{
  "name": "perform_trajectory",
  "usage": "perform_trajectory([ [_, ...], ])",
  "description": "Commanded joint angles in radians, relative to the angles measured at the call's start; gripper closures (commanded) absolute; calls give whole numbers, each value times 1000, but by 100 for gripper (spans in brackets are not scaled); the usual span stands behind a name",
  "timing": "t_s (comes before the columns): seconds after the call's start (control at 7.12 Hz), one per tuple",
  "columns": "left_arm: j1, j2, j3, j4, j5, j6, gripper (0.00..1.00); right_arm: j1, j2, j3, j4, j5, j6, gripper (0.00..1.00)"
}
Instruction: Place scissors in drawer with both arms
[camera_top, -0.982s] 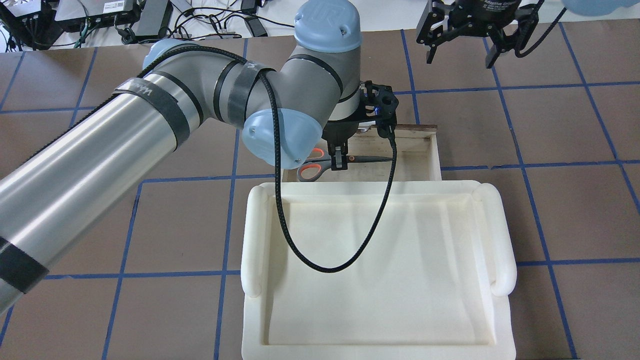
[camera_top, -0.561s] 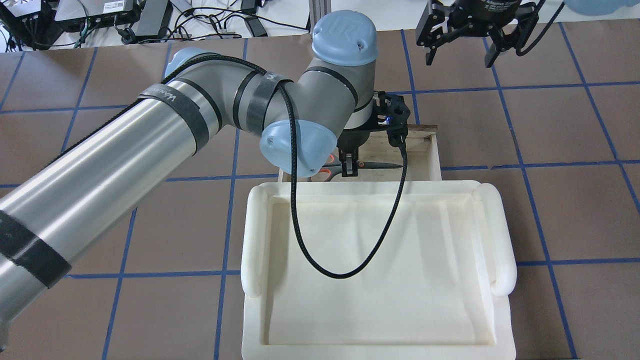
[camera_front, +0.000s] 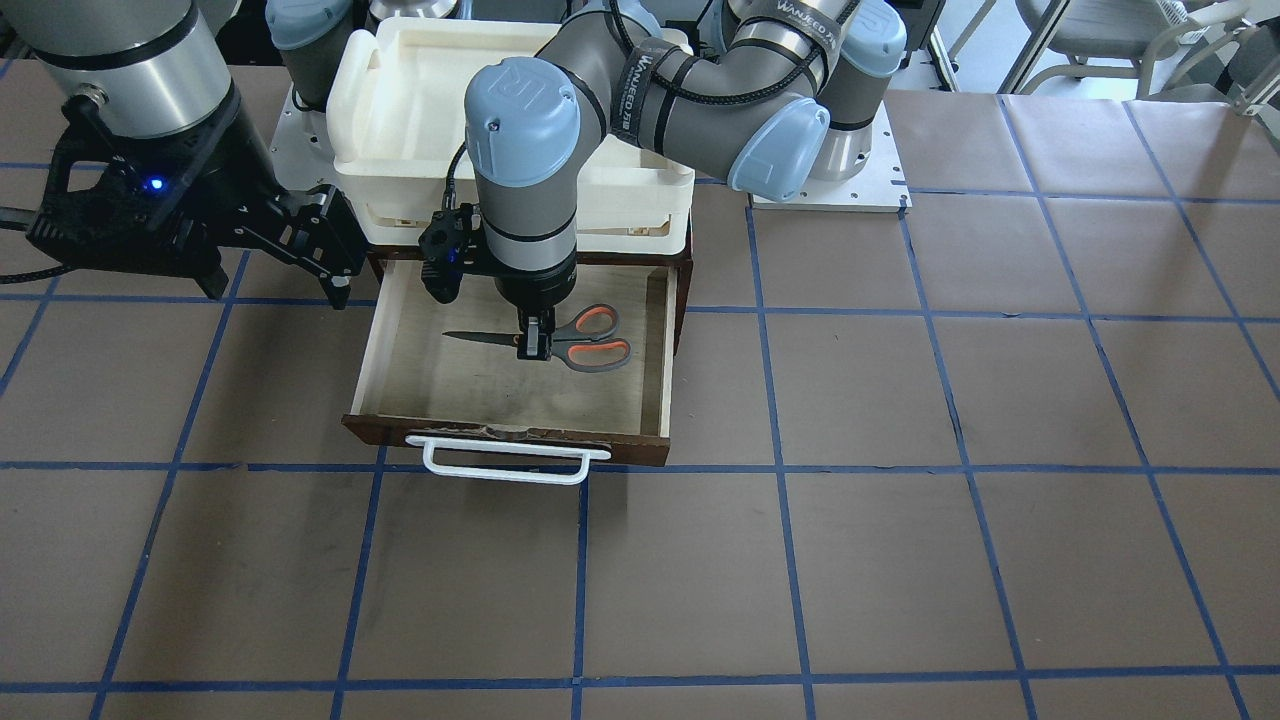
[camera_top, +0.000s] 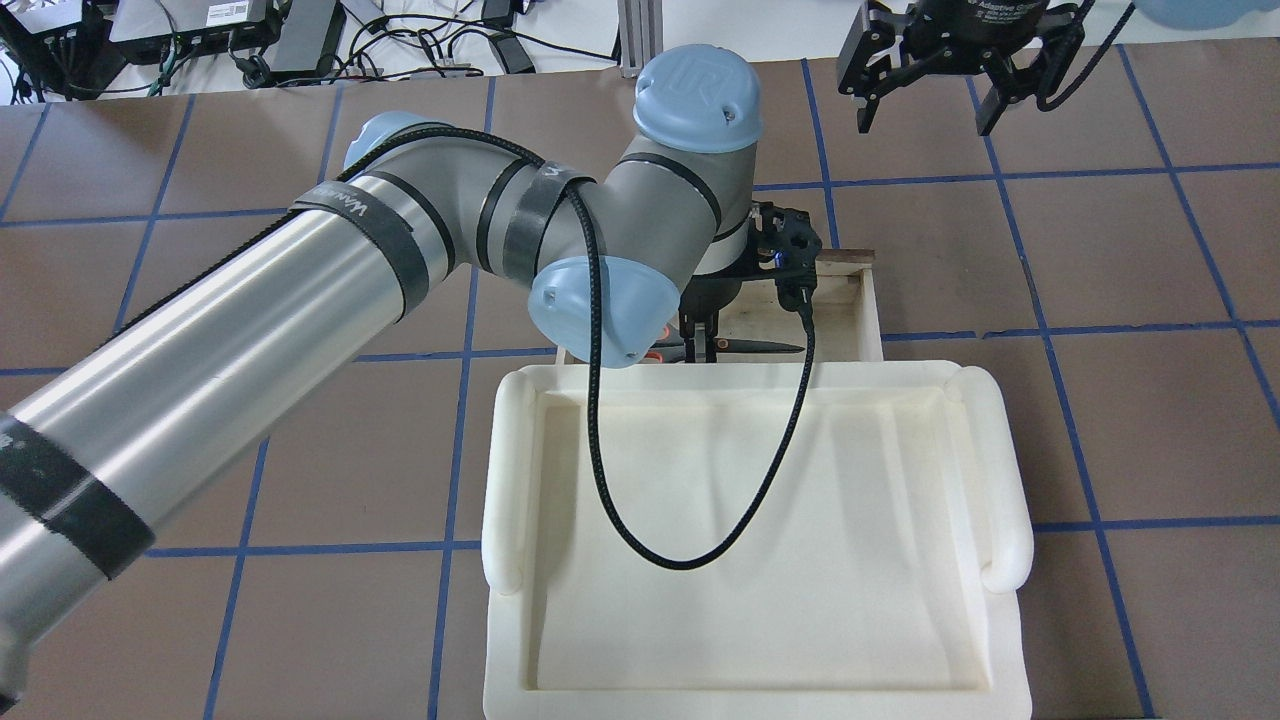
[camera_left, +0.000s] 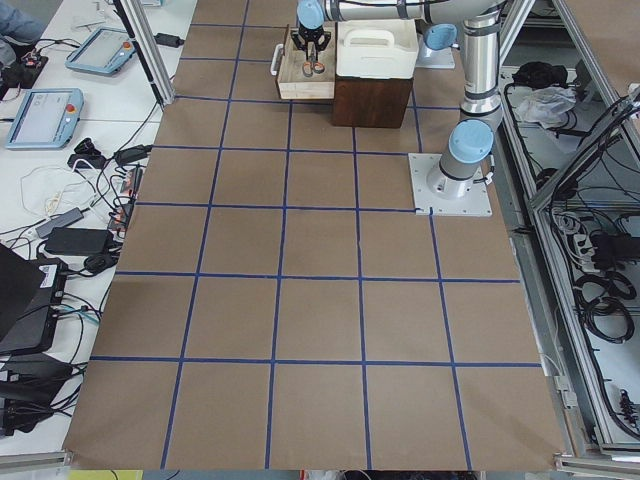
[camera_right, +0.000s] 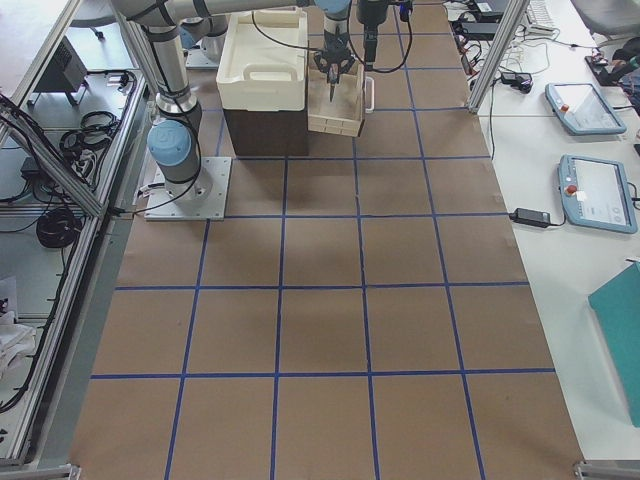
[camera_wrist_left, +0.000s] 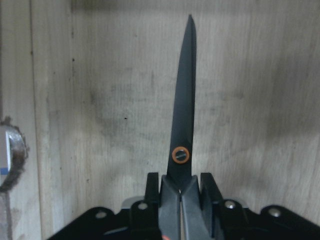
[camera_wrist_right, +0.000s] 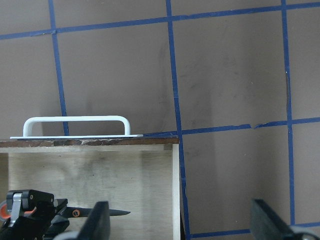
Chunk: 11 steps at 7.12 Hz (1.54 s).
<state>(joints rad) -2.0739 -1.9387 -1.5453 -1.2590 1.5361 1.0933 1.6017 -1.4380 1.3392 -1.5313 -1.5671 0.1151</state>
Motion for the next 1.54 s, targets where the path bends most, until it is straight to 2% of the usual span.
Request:
perform_trajectory([
  [0.0, 0, 0, -19, 3, 1, 0, 100, 0, 1, 0, -1, 1, 0, 0],
  [0.7, -3, -3, -50, 23, -2, -3, 100, 0, 1, 0, -6, 2, 0, 0],
  [0.98, -2, -6, -50, 27, -2, -4, 76, 0, 2, 0, -6, 1, 0, 0],
  [1.12, -2, -6, -49, 29, -2, -6, 56, 0, 2, 0, -9, 8, 1, 0],
  [1.26, -2, -5, -49, 30, -2, -6, 17, 0, 2, 0, -6, 1, 0, 0],
  [1.4, -2, -5, -49, 30, -1, -6, 0, 0, 2, 0, -7, 4, 1, 0],
])
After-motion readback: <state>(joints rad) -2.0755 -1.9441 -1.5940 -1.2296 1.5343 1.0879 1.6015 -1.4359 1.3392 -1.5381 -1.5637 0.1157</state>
